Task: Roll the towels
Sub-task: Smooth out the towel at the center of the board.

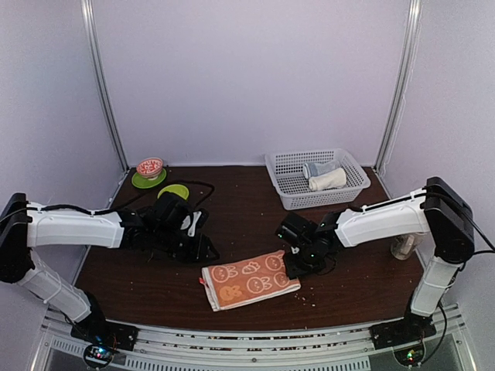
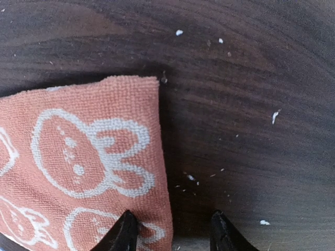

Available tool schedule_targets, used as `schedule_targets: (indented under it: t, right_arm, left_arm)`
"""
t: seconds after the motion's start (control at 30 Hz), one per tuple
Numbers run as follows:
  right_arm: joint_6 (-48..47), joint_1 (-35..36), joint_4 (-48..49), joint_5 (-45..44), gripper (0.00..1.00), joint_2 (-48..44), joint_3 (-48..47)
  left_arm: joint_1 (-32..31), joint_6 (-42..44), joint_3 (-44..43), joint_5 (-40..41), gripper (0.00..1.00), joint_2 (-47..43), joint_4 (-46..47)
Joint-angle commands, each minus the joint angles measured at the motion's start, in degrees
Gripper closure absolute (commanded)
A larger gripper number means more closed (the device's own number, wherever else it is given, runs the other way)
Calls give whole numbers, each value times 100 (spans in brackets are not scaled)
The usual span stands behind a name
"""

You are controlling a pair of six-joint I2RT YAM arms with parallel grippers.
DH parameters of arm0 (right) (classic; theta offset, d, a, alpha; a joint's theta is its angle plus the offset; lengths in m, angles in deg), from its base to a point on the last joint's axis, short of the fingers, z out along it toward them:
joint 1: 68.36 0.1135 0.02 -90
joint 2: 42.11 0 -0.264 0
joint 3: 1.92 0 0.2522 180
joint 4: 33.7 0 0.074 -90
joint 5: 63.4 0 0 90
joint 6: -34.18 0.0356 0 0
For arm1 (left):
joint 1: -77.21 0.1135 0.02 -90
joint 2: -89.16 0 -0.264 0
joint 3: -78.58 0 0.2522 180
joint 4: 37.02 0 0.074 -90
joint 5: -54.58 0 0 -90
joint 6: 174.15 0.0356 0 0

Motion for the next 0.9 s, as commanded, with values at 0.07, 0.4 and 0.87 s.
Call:
schedule_targets:
  t: [0.07,0.4,0.87]
  right_arm:
    - [-14,-179,-108,-107,51,-387,175]
    - [-339,-192,-8,609,71,-374,-1104]
    - [372,-974,637,1575,96,989,-1184]
  left_arm:
    - [-28,147,-313,-321,66,228,156]
    - [-402,526,-749,-970,72,590,-2]
    - [-861,351,-182,-1383,81,1626,600]
